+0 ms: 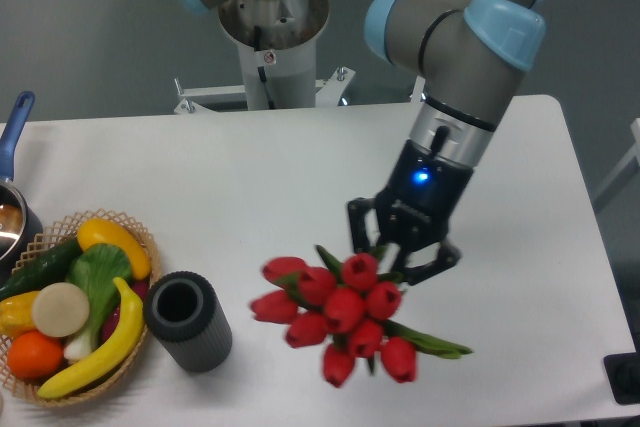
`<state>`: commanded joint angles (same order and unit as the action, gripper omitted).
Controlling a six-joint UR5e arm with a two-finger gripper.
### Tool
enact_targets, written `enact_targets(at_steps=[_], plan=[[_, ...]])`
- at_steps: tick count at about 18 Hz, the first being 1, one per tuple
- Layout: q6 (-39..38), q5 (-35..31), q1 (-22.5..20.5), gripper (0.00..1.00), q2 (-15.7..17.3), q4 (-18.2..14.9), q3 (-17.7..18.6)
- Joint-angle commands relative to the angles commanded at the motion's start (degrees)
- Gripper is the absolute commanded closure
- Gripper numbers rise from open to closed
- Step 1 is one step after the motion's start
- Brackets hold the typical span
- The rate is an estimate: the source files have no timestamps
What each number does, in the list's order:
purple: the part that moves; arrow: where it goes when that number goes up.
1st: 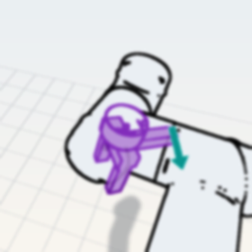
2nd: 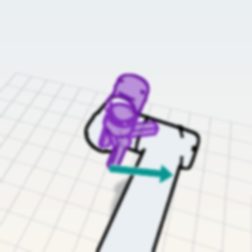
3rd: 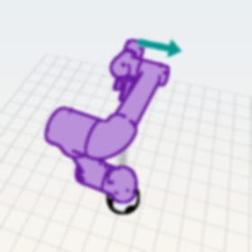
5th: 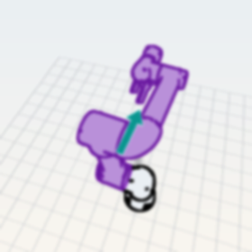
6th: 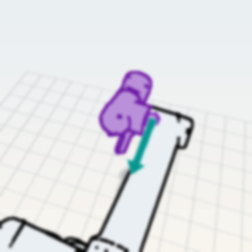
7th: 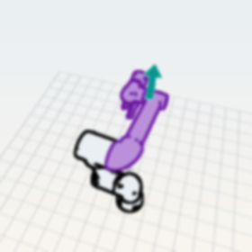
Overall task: Insert the flowers into the vase
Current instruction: 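Carry the red tulip bunch in the gripper toward the grey vase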
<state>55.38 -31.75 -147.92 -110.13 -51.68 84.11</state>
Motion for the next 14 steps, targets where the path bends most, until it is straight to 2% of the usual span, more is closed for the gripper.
enact_targets(at_steps=[3, 4, 7, 10, 14], plan=[[-3.0, 4.2, 1.2, 1.0, 0.6, 2.0, 1.1], [-4.5, 7.8, 1.2, 0.97, 0.6, 3.8, 1.7], [-5.6, 15.6, 1.1, 0.96, 0.7, 7.8, 4.0], [-5.5, 19.4, 2.2, 0.96, 0.1, 9.0, 4.0], [-5.5, 27.8, 2.6, 0.96, -0.8, 9.3, 4.0]])
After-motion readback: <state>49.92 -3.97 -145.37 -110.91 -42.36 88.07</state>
